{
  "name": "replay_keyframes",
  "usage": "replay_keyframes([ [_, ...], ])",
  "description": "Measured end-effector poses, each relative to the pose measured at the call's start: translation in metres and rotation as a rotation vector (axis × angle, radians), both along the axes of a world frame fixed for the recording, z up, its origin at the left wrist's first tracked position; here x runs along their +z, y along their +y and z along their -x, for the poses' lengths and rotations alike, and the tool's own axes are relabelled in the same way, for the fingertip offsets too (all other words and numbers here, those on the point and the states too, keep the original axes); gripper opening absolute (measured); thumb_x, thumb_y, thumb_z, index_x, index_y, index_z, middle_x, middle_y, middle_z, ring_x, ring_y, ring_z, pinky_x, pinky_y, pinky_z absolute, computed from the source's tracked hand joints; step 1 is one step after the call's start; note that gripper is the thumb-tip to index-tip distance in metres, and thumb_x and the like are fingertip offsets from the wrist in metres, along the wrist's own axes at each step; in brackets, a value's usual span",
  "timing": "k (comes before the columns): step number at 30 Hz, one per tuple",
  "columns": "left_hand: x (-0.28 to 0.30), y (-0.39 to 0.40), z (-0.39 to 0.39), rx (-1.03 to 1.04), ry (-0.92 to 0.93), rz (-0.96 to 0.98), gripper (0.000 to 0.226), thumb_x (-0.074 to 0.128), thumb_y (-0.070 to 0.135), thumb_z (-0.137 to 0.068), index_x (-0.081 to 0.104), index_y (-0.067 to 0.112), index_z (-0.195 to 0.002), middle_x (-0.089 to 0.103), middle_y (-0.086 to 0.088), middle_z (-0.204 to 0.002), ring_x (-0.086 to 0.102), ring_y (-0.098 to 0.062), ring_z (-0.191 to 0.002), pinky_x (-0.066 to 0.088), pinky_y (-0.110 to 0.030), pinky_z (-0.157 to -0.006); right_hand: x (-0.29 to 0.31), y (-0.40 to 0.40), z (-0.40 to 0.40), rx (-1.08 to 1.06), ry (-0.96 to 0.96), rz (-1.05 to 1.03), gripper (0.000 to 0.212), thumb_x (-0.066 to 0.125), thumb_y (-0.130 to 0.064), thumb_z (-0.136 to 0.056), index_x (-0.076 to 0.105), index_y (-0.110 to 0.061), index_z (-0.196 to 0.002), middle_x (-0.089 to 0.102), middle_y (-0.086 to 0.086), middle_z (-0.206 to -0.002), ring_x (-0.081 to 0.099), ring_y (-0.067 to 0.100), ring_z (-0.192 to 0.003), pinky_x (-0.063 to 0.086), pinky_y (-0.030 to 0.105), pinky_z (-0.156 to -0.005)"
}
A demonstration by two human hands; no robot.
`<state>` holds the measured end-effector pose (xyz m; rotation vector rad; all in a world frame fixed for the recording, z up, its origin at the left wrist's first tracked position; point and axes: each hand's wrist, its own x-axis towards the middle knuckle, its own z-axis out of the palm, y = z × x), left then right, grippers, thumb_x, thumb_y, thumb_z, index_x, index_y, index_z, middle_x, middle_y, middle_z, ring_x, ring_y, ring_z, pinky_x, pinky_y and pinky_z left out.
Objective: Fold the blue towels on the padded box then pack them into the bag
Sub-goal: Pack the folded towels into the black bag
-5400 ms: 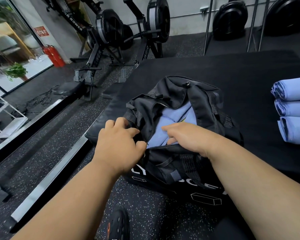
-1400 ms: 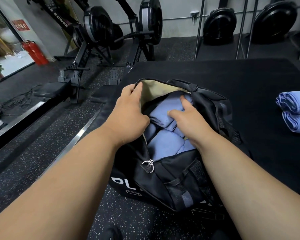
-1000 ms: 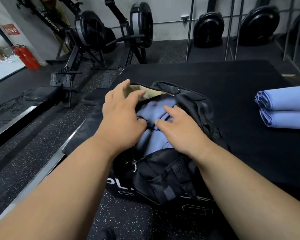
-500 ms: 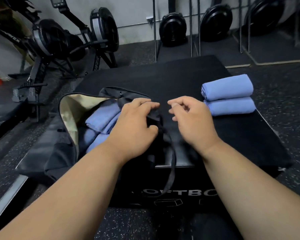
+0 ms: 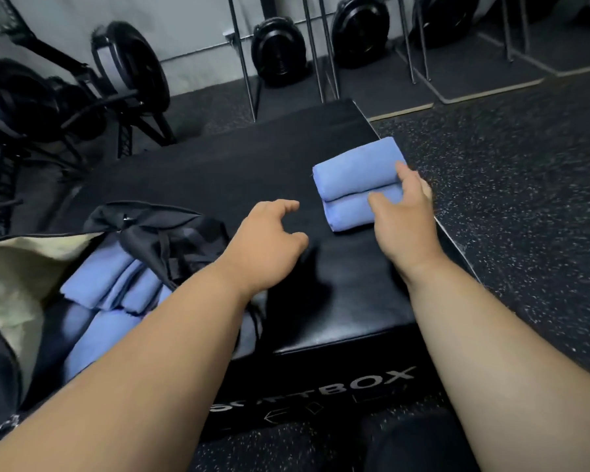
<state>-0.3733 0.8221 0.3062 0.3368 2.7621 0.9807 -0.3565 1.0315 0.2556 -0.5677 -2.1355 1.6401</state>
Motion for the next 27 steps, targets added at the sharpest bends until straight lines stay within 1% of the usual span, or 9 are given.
replay_keyframes([
  [3,-0.007,0.025,0.016,0.022,-0.046,-0.095,0.071,0.062,0.014,-0.091,0.042,0.026,-0.158,0.064,0.009,-0.118,0.056,0.013,-0.059,0.043,-0.003,-0.056,-0.006,0.010,0.006,0.069,-0.016,0.023,0.084,0.059,-0.035,-0.091,0.022,-0.030,-0.166,0.010,-0.005,-0.174,0.012,0.003,-0.157,0.013,0.028,-0.127],
  [6,-0.009,0.047,0.029,0.071,-0.134,-0.245,0.073,0.064,0.014,-0.089,0.041,0.036,-0.155,0.057,0.029,-0.105,0.061,0.011,-0.082,0.050,-0.015,-0.080,-0.011,0.017,0.011,0.121,0.025,0.071,0.098,0.058,-0.040,-0.081,0.012,-0.030,-0.168,0.018,-0.008,-0.172,0.019,0.007,-0.156,0.019,0.038,-0.130],
  [9,-0.012,0.060,0.043,0.143,-0.296,-0.454,0.090,0.068,0.028,-0.081,0.030,0.040,-0.161,0.064,0.015,-0.128,0.059,-0.008,-0.127,0.044,-0.031,-0.107,-0.016,0.022,0.016,0.118,0.023,0.083,0.106,0.060,-0.046,-0.076,0.010,-0.029,-0.168,0.028,-0.008,-0.167,0.034,0.011,-0.151,0.030,0.042,-0.126],
  [12,-0.009,0.069,0.049,0.171,-0.361,-0.586,0.064,0.061,0.029,-0.086,0.047,0.035,-0.148,0.069,0.009,-0.113,0.066,-0.014,-0.107,0.044,-0.032,-0.093,-0.017,0.027,0.020,0.107,0.017,0.085,0.099,0.063,-0.049,-0.075,0.027,-0.025,-0.164,0.043,0.003,-0.154,0.044,0.018,-0.143,0.035,0.045,-0.122],
  [15,-0.012,0.073,0.055,0.229,-0.328,-0.658,0.042,0.061,0.031,-0.089,0.061,0.032,-0.132,0.070,0.003,-0.111,0.064,-0.019,-0.093,0.048,-0.034,-0.087,-0.018,0.030,0.023,0.099,0.023,0.089,0.048,0.064,-0.043,-0.077,0.066,-0.027,-0.123,0.061,0.000,-0.116,0.062,0.015,-0.107,0.051,0.038,-0.102],
  [19,-0.017,0.062,0.059,0.366,-0.326,-0.747,0.014,0.064,0.033,-0.100,0.064,0.021,-0.106,0.067,-0.005,-0.101,0.063,-0.024,-0.089,0.057,-0.036,-0.081,-0.016,0.027,0.023,-0.005,0.053,0.257,0.033,0.067,-0.053,-0.077,0.065,-0.023,-0.090,0.065,-0.009,-0.085,0.068,0.015,-0.082,0.060,0.049,-0.084],
  [22,-0.019,0.050,0.055,0.455,-0.299,-0.818,0.016,0.067,0.028,-0.102,0.067,0.014,-0.109,0.076,-0.001,-0.108,0.073,-0.021,-0.100,0.063,-0.037,-0.083,-0.011,0.017,0.017,-0.039,0.097,0.225,0.045,0.073,-0.052,-0.086,0.045,-0.024,-0.065,0.046,-0.014,-0.062,0.046,0.010,-0.061,0.047,0.033,-0.061],
  [25,-0.011,0.036,0.043,0.463,-0.235,-0.874,0.026,0.068,0.023,-0.100,0.067,0.005,-0.120,0.077,-0.008,-0.118,0.073,-0.023,-0.108,0.062,-0.038,-0.082,-0.003,0.007,0.011,0.004,0.163,0.245,0.051,0.079,-0.043,-0.087,0.038,-0.023,-0.064,0.035,-0.007,-0.062,0.035,0.010,-0.059,0.032,0.029,-0.057],
  [27,-0.001,0.025,0.030,0.459,-0.170,-0.908,0.012,0.068,0.020,-0.099,0.068,0.011,-0.108,0.077,-0.006,-0.114,0.073,-0.020,-0.105,0.061,-0.035,-0.078,0.007,-0.002,0.009,0.089,0.168,0.408,0.049,0.082,-0.042,-0.083,0.040,-0.021,-0.068,0.039,0.004,-0.075,0.055,0.018,-0.062,0.049,0.036,-0.065],
])
